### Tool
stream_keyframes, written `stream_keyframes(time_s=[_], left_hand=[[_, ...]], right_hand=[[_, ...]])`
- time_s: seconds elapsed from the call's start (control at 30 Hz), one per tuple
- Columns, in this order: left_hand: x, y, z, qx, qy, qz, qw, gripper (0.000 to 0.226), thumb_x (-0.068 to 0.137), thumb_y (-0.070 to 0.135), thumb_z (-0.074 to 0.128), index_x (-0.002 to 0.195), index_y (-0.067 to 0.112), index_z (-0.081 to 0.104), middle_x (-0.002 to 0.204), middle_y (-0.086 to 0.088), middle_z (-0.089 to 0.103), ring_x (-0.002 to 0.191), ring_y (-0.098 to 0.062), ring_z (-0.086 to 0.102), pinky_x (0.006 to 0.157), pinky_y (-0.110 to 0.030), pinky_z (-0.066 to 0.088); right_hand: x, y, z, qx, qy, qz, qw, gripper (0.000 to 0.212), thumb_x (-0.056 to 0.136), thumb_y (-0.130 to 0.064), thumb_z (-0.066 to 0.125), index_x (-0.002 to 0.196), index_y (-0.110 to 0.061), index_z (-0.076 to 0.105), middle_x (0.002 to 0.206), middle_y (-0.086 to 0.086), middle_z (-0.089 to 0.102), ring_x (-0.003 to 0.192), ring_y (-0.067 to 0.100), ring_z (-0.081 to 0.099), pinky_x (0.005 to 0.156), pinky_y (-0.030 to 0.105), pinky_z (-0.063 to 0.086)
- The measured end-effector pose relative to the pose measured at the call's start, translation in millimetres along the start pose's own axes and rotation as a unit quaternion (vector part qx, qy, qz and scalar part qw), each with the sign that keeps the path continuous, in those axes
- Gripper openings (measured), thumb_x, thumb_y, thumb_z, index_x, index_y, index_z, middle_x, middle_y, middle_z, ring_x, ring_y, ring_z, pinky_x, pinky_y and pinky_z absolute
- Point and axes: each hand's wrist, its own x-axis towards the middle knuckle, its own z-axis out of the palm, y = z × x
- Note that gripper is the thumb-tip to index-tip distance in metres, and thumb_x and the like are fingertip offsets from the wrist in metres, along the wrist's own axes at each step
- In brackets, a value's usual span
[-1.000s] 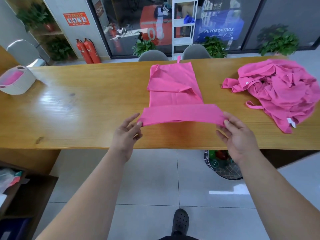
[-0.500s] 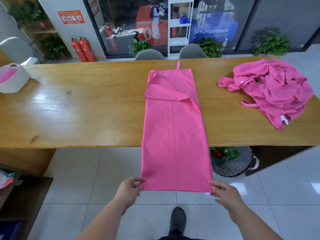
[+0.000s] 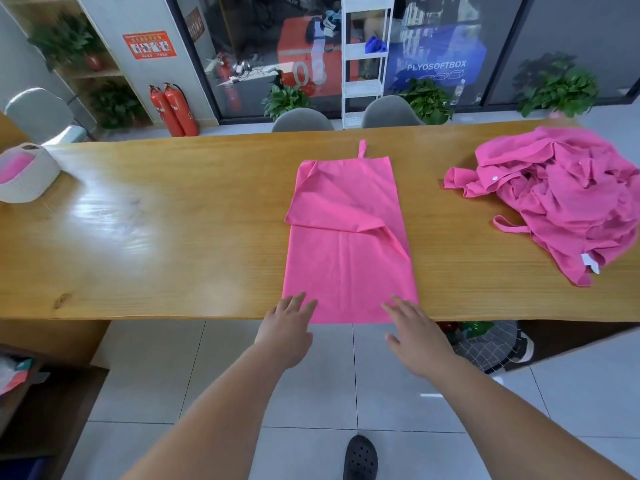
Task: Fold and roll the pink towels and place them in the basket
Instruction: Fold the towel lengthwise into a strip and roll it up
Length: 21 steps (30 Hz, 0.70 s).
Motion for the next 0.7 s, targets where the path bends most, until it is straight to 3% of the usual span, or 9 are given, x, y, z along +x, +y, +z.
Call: stream_keyframes(time_s=[0.13,0.2,0.27,0.33,0.4,0.47,0.53,0.63,0.7], left_hand=[[16,2,6,0.045,-0.046,-0.008,0.998,0.082,0.106,0.036,0.052,0.169,0.025,0.001,0.177,-0.004,-0.002,0.163,-0.026,0.001,0.131,-0.045,0.015],[15,1,15,0.056,-0.036,-0.015,0.998,0.07,0.108,0.035,0.045,0.168,0.023,0.01,0.176,-0.003,0.01,0.161,-0.025,0.015,0.127,-0.043,0.024],[16,3,16,0.083,0.009,-0.011,0.996,0.057,0.111,0.034,0.037,0.164,0.02,0.022,0.164,-0.003,0.036,0.147,-0.025,0.039,0.116,-0.042,0.037],[20,8,8,0.098,0.028,0.006,0.995,0.052,0.112,0.034,0.034,0.161,0.019,0.028,0.148,-0.003,0.052,0.134,-0.026,0.049,0.108,-0.042,0.042],[24,8,3,0.096,0.029,0.021,0.995,0.055,0.111,0.036,0.036,0.162,0.02,0.025,0.156,-0.008,0.044,0.14,-0.029,0.043,0.112,-0.043,0.039],[26,5,1,0.069,0.007,0.014,0.998,0.064,0.11,0.04,0.039,0.167,0.022,0.014,0.171,-0.011,0.02,0.156,-0.031,0.024,0.124,-0.046,0.028],[26,-1,4,0.049,-0.001,0.018,0.999,0.063,0.11,0.043,0.039,0.166,0.022,0.018,0.172,-0.007,0.021,0.157,-0.028,0.024,0.126,-0.044,0.026],[29,-8,8,0.045,0.035,0.025,0.998,0.05,0.11,0.042,0.035,0.156,0.023,0.038,0.146,0.002,0.052,0.131,-0.023,0.052,0.108,-0.039,0.041],[35,-12,7,0.04,0.043,0.052,0.997,0.048,0.11,0.041,0.037,0.155,0.025,0.04,0.137,0.004,0.056,0.121,-0.022,0.057,0.103,-0.039,0.044]], right_hand=[[9,6,6,-0.077,-0.043,0.009,0.996,0.076,0.108,-0.052,0.043,0.168,-0.027,0.005,0.176,0.003,0.0,0.162,0.025,0.002,0.13,0.048,0.015],[8,5,6,-0.116,-0.007,0.014,0.993,0.069,0.108,-0.057,0.037,0.167,-0.031,0.013,0.171,0.0,0.023,0.157,0.024,0.022,0.129,0.048,0.016],[12,1,0,-0.147,0.028,-0.003,0.989,0.064,0.108,-0.059,0.033,0.165,-0.032,0.024,0.151,-0.006,0.049,0.14,0.023,0.044,0.127,0.046,0.02],[18,-2,-8,-0.147,0.051,-0.023,0.988,0.059,0.107,-0.059,0.034,0.16,-0.031,0.038,0.138,-0.006,0.058,0.13,0.022,0.05,0.121,0.042,0.03],[22,-2,-10,-0.136,0.034,-0.033,0.99,0.062,0.107,-0.057,0.038,0.162,-0.029,0.035,0.153,0.0,0.048,0.141,0.024,0.043,0.121,0.042,0.032],[24,0,-6,-0.126,-0.015,-0.038,0.991,0.069,0.107,-0.058,0.036,0.167,-0.029,0.018,0.173,0.005,0.018,0.159,0.028,0.018,0.129,0.046,0.02],[21,2,3,-0.128,-0.021,-0.035,0.991,0.068,0.106,-0.061,0.025,0.167,-0.03,0.021,0.174,0.003,0.016,0.16,0.028,0.016,0.129,0.048,0.019],[21,4,11,-0.131,0.02,-0.032,0.991,0.066,0.1,-0.059,0.023,0.144,-0.027,0.06,0.14,-0.002,0.06,0.126,0.027,0.054,0.112,0.047,0.045],[26,3,13,-0.134,0.065,-0.045,0.988,0.053,0.099,-0.054,0.032,0.124,-0.027,0.069,0.111,-0.006,0.061,0.1,0.023,0.057,0.094,0.043,0.052]])
